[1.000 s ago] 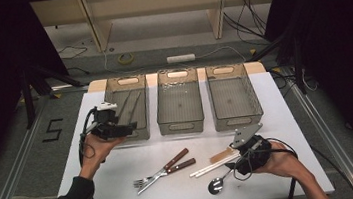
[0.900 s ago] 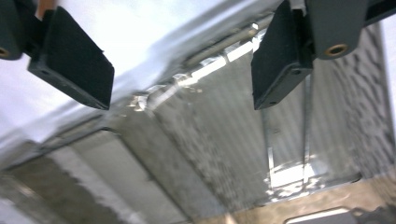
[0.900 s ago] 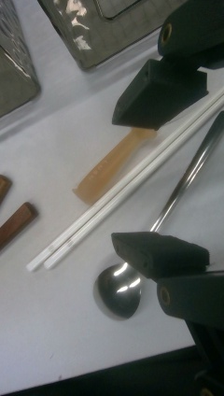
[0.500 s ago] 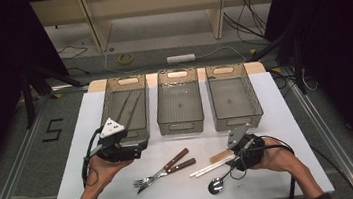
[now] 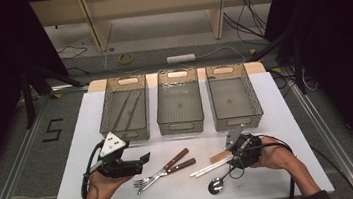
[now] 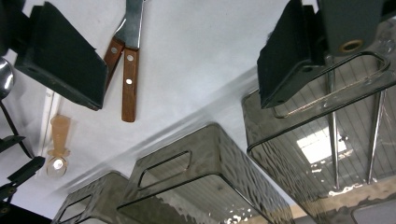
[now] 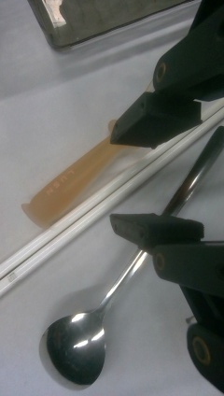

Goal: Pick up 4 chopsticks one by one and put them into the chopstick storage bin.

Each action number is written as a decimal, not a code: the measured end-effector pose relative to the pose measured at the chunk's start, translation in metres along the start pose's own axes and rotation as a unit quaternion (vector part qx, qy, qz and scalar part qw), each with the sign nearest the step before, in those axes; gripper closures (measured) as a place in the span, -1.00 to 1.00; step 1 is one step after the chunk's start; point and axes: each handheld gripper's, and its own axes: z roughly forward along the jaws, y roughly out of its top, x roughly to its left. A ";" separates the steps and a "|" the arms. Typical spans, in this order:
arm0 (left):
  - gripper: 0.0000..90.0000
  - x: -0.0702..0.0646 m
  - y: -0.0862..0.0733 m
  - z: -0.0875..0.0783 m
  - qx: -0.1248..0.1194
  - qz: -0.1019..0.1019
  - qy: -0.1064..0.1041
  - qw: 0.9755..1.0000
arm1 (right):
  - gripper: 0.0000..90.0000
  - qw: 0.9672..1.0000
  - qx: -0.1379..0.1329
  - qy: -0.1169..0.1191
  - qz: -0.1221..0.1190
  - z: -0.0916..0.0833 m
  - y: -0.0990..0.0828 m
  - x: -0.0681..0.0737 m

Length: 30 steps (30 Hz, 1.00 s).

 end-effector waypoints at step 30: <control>-0.65 -0.010 -0.005 0.000 -0.002 0.015 -0.010 1.000 | 0.55 0.998 0.047 0.006 -0.036 0.012 -0.001 0.000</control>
